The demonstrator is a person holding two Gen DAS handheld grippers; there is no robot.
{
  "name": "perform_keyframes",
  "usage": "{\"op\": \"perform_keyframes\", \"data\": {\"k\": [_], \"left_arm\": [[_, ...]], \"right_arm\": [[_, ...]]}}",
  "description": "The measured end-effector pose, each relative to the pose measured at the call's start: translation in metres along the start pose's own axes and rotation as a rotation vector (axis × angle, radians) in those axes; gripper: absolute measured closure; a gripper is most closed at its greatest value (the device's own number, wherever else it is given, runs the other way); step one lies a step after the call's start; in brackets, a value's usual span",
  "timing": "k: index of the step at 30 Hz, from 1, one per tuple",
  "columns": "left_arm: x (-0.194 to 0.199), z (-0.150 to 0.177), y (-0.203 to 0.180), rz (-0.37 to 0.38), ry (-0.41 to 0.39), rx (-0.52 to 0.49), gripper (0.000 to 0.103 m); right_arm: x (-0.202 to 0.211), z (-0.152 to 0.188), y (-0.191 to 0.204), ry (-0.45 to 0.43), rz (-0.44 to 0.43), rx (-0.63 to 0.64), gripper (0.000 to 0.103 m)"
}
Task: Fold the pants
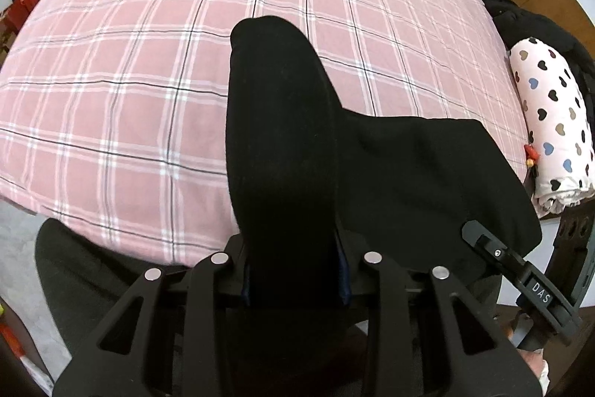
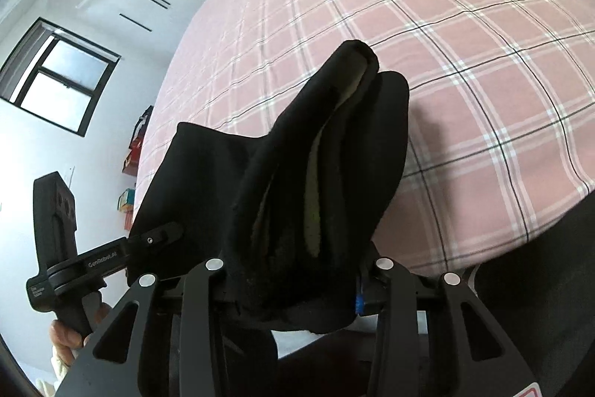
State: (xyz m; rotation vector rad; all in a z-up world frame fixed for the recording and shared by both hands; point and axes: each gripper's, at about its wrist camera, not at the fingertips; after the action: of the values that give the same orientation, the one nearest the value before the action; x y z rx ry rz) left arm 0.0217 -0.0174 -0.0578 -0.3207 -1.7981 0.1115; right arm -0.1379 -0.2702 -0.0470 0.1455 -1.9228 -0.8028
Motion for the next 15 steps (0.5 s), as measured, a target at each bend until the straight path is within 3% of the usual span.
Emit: {"op": "perform_keyframes", "data": {"k": [10, 15], "left_arm": [[0.057, 0.011, -0.011, -0.015, -0.051, -0.037, 0.072], [0.087, 0.008, -0.019, -0.013, -0.104, -0.052, 0.072]], "right_arm": [[0.045, 0.023, 0.032, -0.055, -0.032, 0.056, 0.066], [0.072, 0.014, 0.060, -0.120, -0.054, 0.109, 0.066]]}}
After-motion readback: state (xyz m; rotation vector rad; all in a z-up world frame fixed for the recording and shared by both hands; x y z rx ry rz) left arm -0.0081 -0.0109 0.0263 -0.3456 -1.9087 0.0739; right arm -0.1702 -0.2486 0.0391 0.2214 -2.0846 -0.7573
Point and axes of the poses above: each gripper's, at about its wrist camera, not at the fingertips, and x roughly against the way its jaws point, y to its left, z to its underside
